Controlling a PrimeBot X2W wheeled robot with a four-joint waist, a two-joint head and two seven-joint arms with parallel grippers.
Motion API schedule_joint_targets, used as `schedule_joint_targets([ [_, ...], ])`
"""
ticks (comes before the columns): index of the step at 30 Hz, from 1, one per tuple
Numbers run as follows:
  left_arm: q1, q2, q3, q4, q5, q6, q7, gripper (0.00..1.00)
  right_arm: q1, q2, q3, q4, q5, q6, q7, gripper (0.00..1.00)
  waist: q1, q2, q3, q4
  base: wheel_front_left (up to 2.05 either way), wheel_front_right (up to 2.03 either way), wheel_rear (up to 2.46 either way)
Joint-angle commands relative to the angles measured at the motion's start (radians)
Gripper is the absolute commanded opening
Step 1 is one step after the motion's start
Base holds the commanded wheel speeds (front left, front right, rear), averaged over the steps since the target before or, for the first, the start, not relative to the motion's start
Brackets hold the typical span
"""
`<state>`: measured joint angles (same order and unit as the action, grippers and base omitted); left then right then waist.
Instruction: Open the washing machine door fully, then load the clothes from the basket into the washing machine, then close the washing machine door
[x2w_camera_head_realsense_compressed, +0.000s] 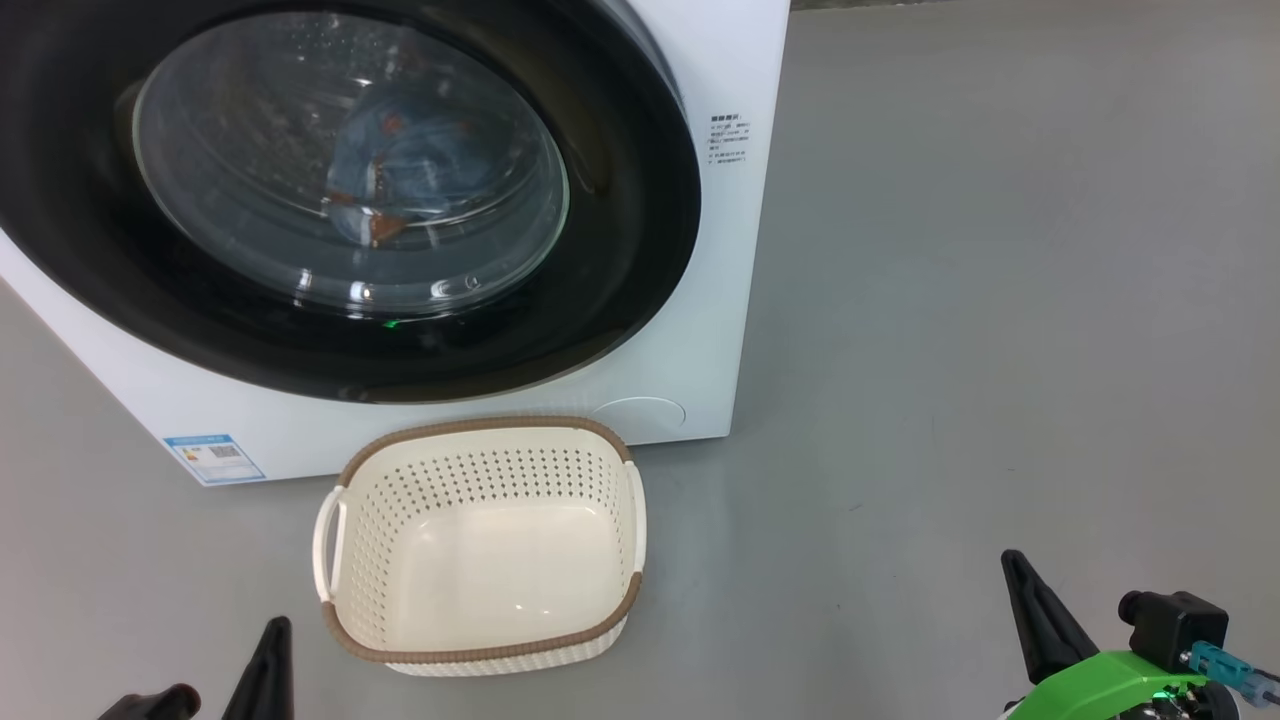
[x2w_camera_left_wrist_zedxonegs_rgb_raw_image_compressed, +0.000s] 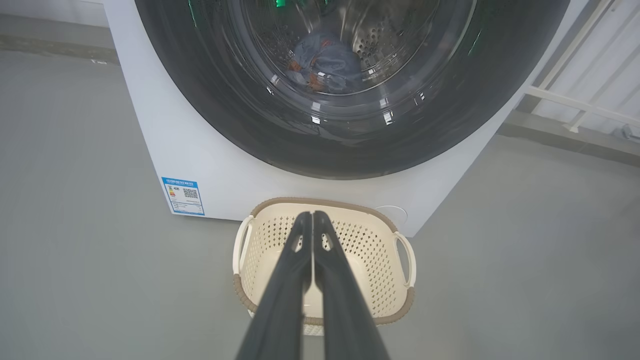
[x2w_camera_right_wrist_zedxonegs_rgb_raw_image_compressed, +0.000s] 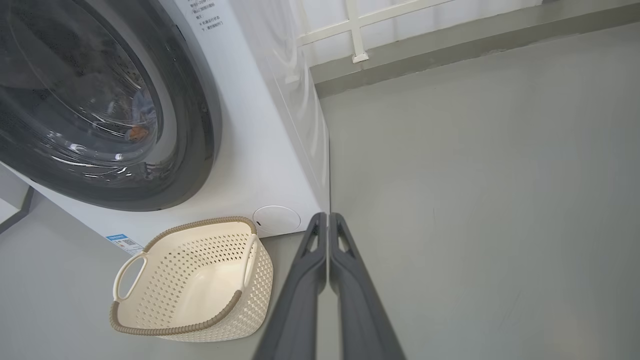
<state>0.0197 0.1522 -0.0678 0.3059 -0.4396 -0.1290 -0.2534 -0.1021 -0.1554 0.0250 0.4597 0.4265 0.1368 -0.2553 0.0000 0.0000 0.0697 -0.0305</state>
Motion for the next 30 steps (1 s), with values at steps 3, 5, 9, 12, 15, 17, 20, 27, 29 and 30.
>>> schedule_joint_targets([
  [3,-0.014,0.013,0.012,-0.018,-0.043,0.000,0.013,0.00,-0.011,-0.007,-0.007,-0.023,0.042,0.000,0.015,0.00,0.0014,0.0000,-0.003,0.001,0.00,0.00,0.00],
  [5,-0.015,0.011,0.015,-0.019,-0.062,0.000,0.019,0.00,-0.010,-0.005,-0.009,-0.027,0.062,0.000,0.021,0.00,0.0023,0.0000,-0.006,0.002,0.00,0.00,0.00],
  [9,-0.019,0.008,0.020,-0.020,-0.099,0.000,0.031,0.00,-0.010,-0.002,-0.014,-0.033,0.099,-0.001,0.032,0.00,0.0002,0.0000,-0.006,0.003,0.00,0.00,0.00],
  [12,-0.023,0.005,0.024,-0.020,-0.128,0.000,0.039,0.00,-0.011,0.001,-0.017,-0.037,0.128,-0.001,0.041,0.00,0.0001,0.0000,-0.007,0.003,0.00,0.00,0.00],
  [15,-0.026,0.002,0.028,-0.021,-0.156,0.000,0.048,0.00,-0.011,0.004,-0.020,-0.042,0.156,-0.001,0.050,0.00,0.0000,0.0000,-0.009,0.004,0.00,0.00,0.00],
  [17,-0.028,0.001,0.031,-0.022,-0.175,0.000,0.054,0.00,-0.011,0.006,-0.022,-0.045,0.175,-0.001,0.056,0.00,0.0000,0.0000,-0.010,0.005,0.00,0.00,0.00],
  [20,-0.031,-0.002,0.035,-0.023,-0.203,0.000,0.063,0.00,-0.011,0.009,-0.025,-0.050,0.204,-0.001,0.064,0.00,0.0000,0.0000,-0.012,0.005,0.00,0.00,0.00],
  [27,-0.036,-0.008,0.043,-0.025,-0.259,0.000,0.080,0.00,-0.010,0.014,-0.032,-0.059,0.261,-0.001,0.082,0.00,0.0000,0.0000,-0.015,0.007,0.00,0.00,0.00],
  [29,-0.038,-0.010,0.046,-0.026,-0.278,0.000,0.086,0.00,-0.010,0.016,-0.034,-0.063,0.280,-0.001,0.088,0.00,0.0000,0.0000,-0.016,0.007,0.00,0.00,0.00],
  [30,-0.039,-0.011,0.047,-0.026,-0.288,0.000,0.089,0.00,-0.010,0.017,-0.035,-0.064,0.289,-0.002,0.091,0.00,0.0000,0.0000,-0.016,0.007,0.00,0.00,0.00],
])
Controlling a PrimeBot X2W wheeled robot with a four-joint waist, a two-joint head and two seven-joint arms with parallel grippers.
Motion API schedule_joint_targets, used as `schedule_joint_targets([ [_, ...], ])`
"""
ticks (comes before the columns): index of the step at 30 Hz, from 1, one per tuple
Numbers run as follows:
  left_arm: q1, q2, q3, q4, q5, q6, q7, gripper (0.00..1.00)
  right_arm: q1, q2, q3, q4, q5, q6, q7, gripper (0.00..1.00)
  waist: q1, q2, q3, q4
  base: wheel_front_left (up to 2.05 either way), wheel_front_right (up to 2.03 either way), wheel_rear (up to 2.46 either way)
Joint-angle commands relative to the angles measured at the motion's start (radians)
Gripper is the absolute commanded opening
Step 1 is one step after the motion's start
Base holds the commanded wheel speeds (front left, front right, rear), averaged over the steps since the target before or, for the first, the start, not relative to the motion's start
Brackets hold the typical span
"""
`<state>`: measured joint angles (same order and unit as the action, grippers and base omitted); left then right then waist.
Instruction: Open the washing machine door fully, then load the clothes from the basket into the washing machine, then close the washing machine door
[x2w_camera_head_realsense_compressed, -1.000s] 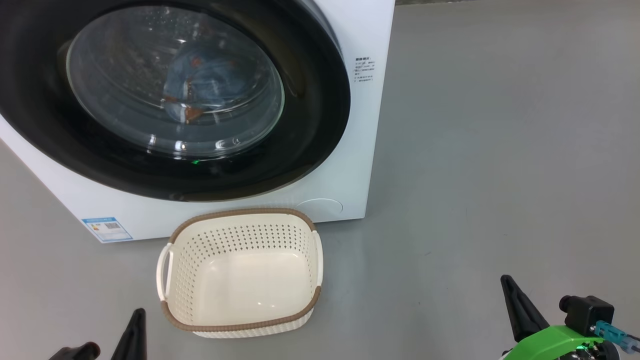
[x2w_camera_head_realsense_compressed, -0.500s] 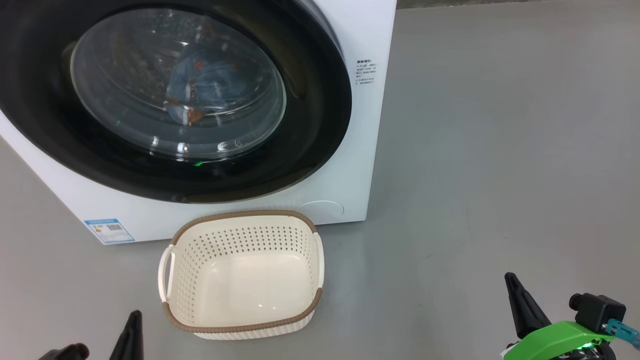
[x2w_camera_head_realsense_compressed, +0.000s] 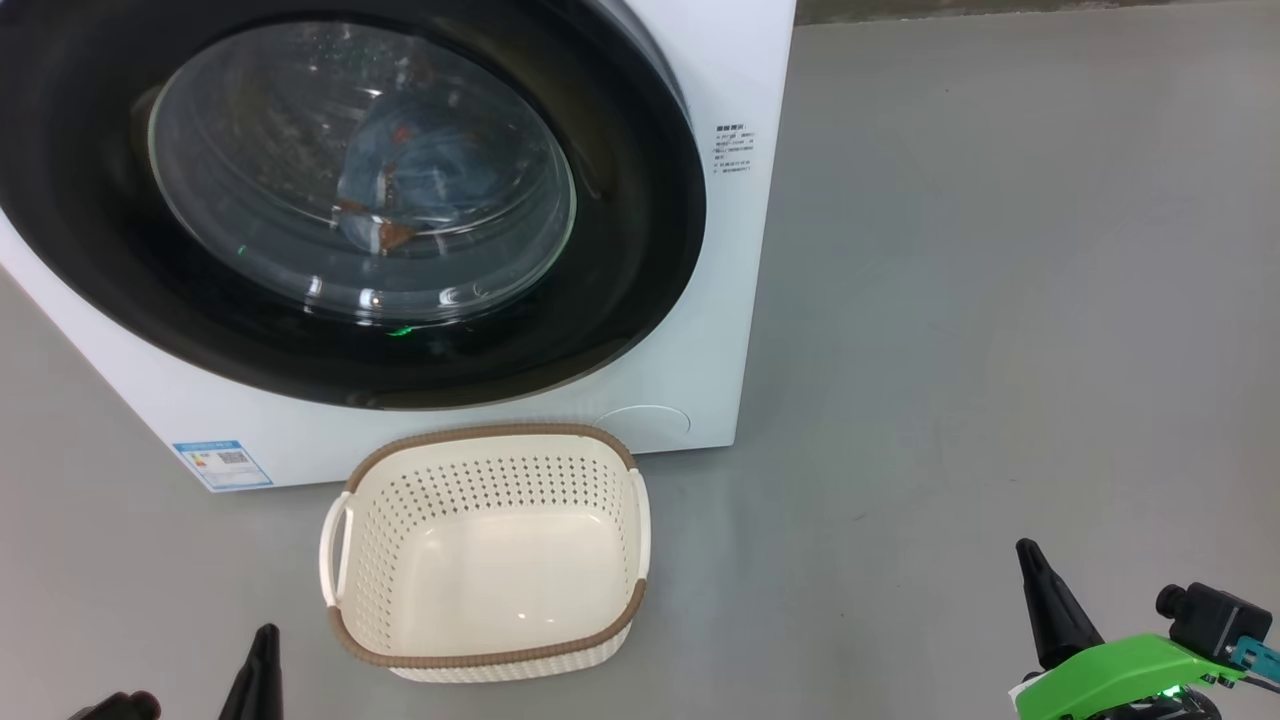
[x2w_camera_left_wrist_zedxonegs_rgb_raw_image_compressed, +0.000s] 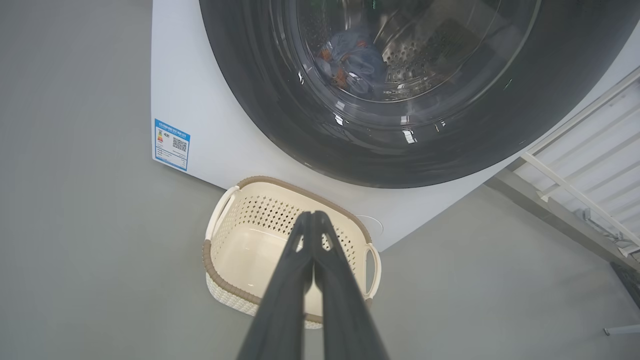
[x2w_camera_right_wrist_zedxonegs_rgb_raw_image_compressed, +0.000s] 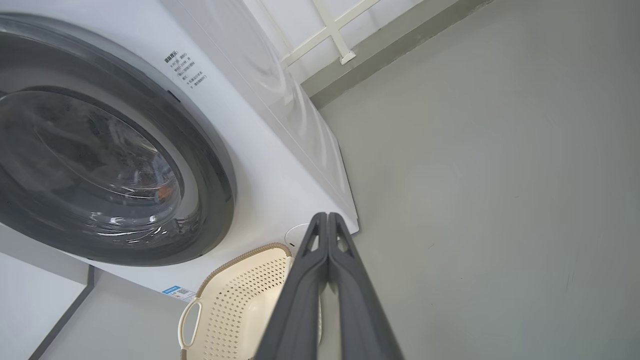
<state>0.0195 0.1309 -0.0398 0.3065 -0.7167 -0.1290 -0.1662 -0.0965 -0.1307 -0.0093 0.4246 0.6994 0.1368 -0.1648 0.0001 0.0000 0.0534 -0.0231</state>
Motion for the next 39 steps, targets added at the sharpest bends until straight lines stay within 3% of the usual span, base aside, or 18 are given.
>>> schedule_joint_targets([
  [1,-0.040,0.010,0.021,-0.027,-0.020,0.000,0.005,0.00,-0.016,-0.007,-0.002,-0.031,0.026,-0.002,0.003,0.00,-0.0001,0.0000,-0.001,0.000,0.00,0.00,0.00],
  [39,-0.077,-0.027,0.076,-0.041,-0.386,-0.001,0.119,0.00,-0.014,0.030,-0.045,-0.093,0.395,-0.003,0.119,0.00,-0.0001,0.0000,-0.021,0.010,0.00,0.00,0.00],
])
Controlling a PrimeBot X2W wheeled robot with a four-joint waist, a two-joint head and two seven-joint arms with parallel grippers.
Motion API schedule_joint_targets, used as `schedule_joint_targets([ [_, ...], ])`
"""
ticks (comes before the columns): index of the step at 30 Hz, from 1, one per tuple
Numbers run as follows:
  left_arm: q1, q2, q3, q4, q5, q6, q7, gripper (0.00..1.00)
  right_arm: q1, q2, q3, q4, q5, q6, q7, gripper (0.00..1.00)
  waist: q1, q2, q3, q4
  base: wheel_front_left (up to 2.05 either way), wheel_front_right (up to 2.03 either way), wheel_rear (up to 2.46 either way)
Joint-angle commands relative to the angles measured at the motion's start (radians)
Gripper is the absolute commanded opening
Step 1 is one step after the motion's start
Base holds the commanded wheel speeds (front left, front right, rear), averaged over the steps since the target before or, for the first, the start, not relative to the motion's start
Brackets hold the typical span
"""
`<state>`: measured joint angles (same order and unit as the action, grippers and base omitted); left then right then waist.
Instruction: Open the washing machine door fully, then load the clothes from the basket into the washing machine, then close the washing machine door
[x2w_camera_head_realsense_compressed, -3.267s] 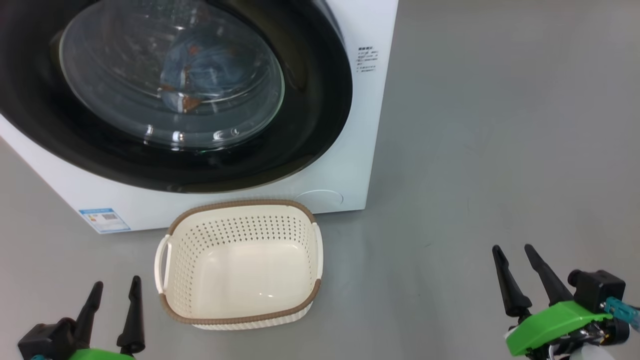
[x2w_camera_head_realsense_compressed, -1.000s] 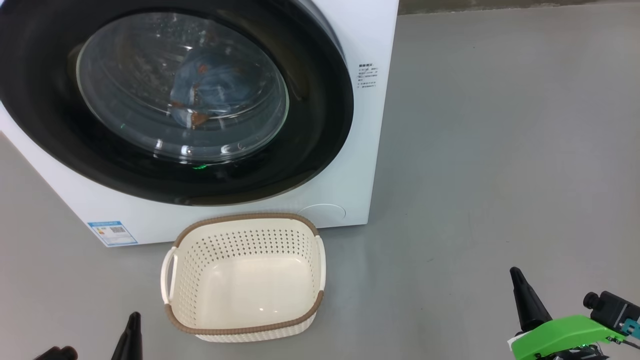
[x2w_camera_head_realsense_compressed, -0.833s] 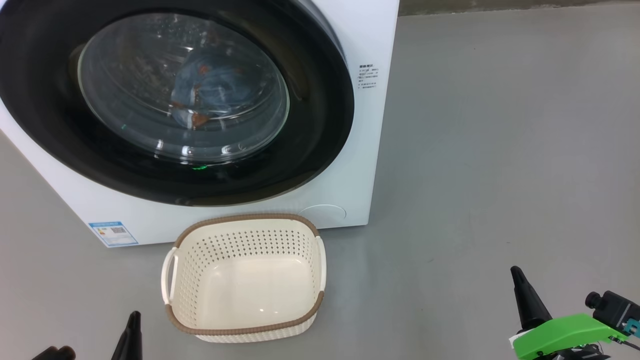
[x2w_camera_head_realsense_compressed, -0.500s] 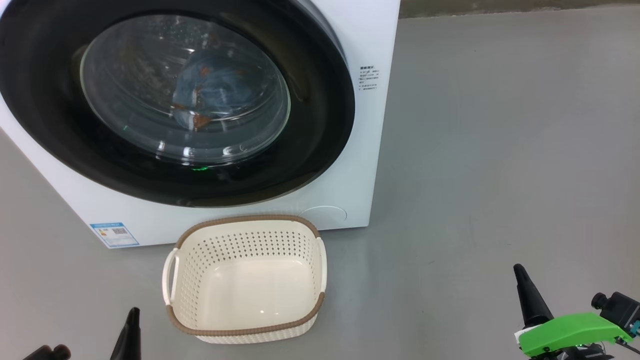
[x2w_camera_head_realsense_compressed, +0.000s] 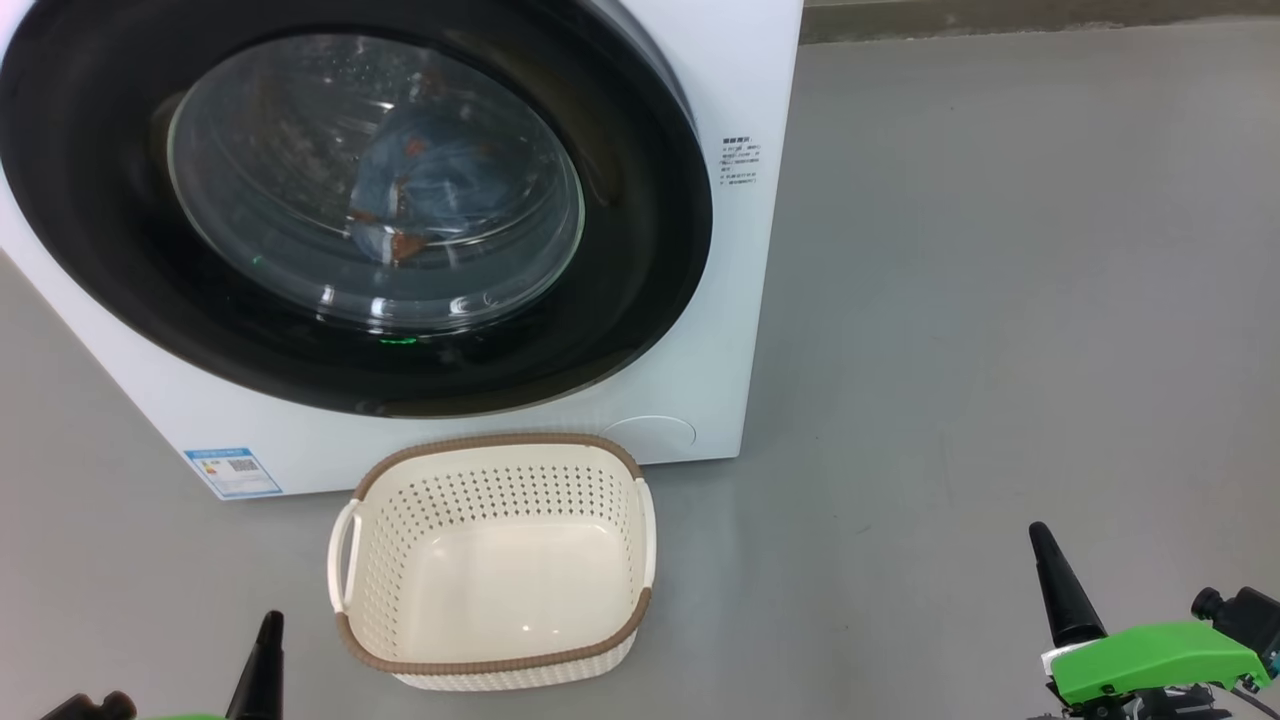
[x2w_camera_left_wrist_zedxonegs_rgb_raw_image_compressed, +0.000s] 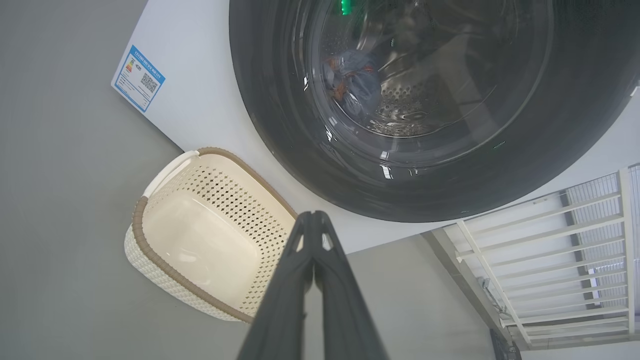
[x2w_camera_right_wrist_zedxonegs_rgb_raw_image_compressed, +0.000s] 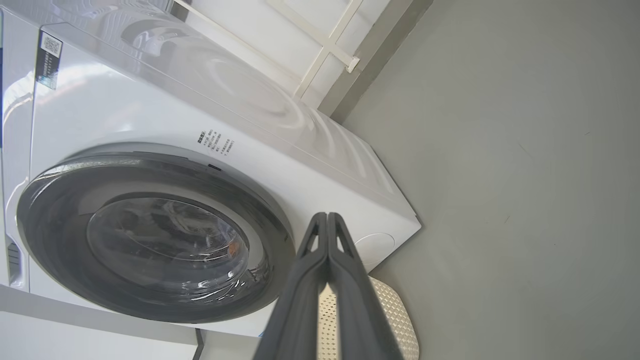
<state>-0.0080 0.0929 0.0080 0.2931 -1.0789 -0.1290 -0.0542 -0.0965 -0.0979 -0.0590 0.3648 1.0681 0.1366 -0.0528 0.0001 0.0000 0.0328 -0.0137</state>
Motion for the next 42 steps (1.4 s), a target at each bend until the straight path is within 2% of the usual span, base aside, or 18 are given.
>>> schedule_joint_targets([
  [1,-0.049,0.011,0.028,-0.028,-0.023,-0.001,0.007,0.00,-0.014,-0.003,0.004,-0.033,0.027,-0.003,0.007,0.00,-0.0001,0.0000,-0.001,0.000,0.00,0.00,0.00],
  [42,-0.087,-0.029,0.086,-0.043,-0.406,-0.002,0.128,0.00,-0.012,0.035,-0.041,-0.099,0.415,-0.005,0.128,0.00,-0.0001,0.0000,-0.023,0.010,0.00,0.00,0.00],
])
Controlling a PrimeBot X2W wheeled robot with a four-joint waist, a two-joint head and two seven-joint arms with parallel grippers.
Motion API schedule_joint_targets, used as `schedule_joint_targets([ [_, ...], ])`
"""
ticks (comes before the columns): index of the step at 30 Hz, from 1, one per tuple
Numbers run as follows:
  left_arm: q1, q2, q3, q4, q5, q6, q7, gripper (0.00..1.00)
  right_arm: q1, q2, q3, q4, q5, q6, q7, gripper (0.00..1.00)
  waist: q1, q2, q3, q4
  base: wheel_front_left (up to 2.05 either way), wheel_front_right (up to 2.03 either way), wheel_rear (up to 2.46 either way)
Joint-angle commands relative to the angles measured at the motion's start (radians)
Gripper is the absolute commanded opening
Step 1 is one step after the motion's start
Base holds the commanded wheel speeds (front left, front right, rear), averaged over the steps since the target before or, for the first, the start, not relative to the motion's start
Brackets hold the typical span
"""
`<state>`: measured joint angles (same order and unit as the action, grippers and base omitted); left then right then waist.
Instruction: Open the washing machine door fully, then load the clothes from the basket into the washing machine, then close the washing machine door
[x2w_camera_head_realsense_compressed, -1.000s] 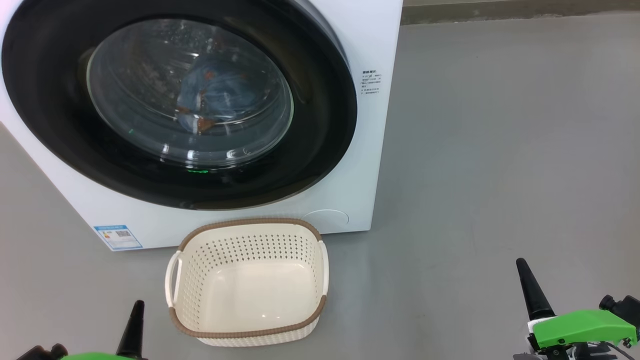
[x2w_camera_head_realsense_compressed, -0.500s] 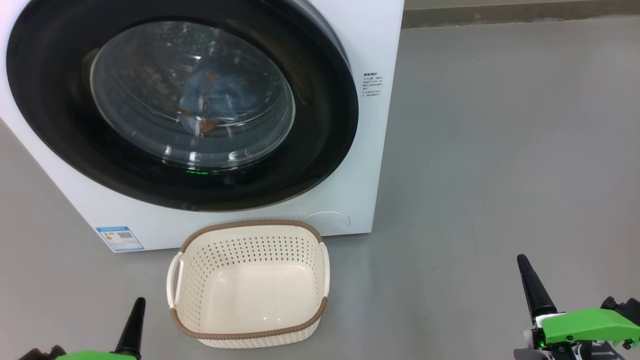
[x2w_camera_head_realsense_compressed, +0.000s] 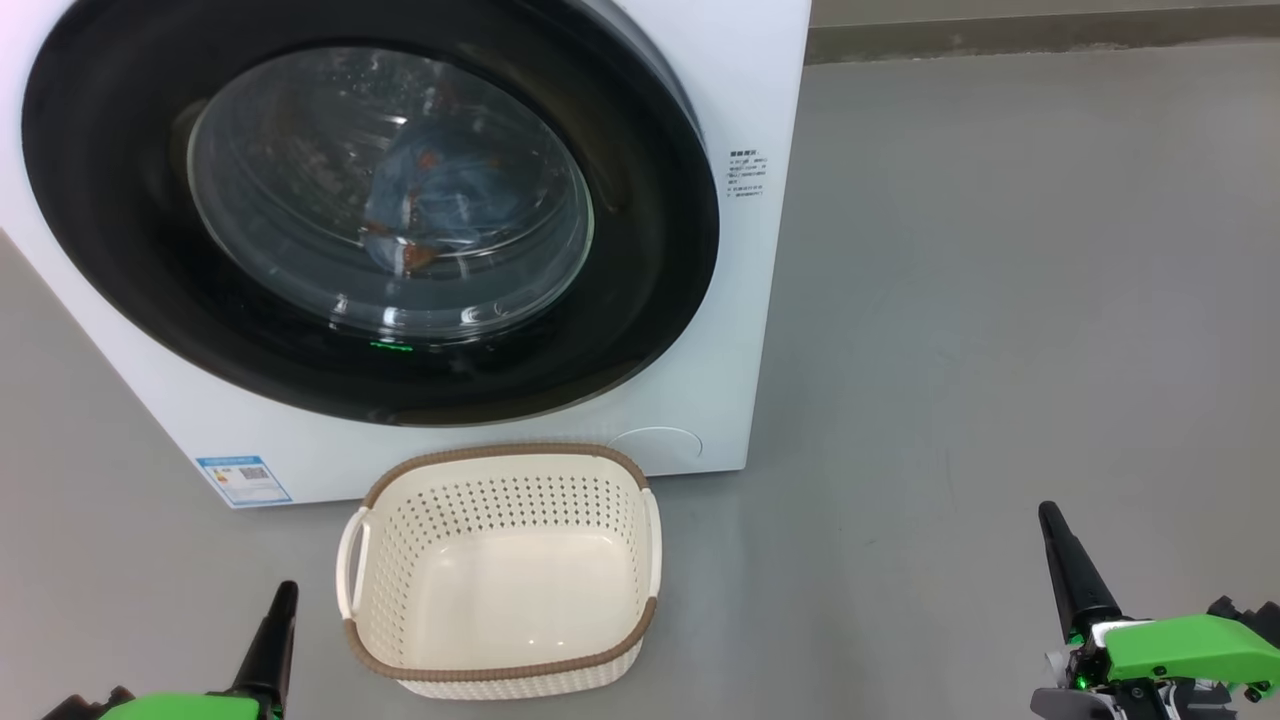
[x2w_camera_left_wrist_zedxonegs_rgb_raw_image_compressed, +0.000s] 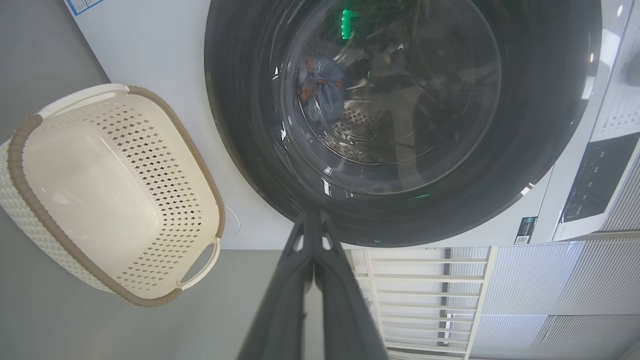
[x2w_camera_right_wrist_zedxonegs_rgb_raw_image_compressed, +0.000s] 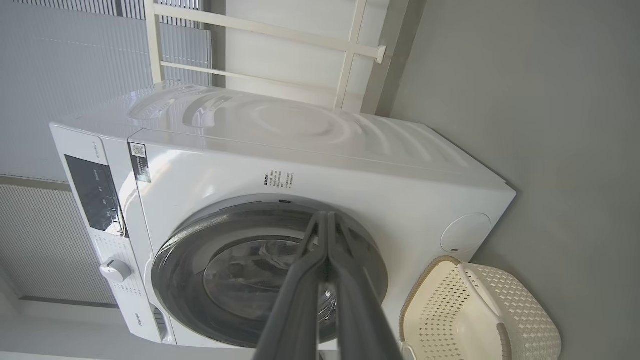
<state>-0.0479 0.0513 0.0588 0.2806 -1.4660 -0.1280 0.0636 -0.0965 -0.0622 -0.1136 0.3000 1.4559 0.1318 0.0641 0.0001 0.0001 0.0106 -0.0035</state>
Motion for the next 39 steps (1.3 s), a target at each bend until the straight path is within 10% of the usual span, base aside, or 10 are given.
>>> schedule_joint_targets([
  [1,-0.049,0.012,0.037,-0.031,-0.029,-0.003,0.013,0.00,-0.012,0.001,0.013,-0.036,0.036,-0.001,0.014,0.00,-0.0001,-0.0001,-0.001,0.001,0.00,0.00,0.00],
  [39,-0.060,0.000,0.055,-0.036,-0.143,-0.003,0.050,0.00,-0.011,0.012,-0.001,-0.055,0.152,-0.001,0.049,0.00,-0.0001,-0.0001,-0.008,0.004,0.00,0.00,0.00],
])
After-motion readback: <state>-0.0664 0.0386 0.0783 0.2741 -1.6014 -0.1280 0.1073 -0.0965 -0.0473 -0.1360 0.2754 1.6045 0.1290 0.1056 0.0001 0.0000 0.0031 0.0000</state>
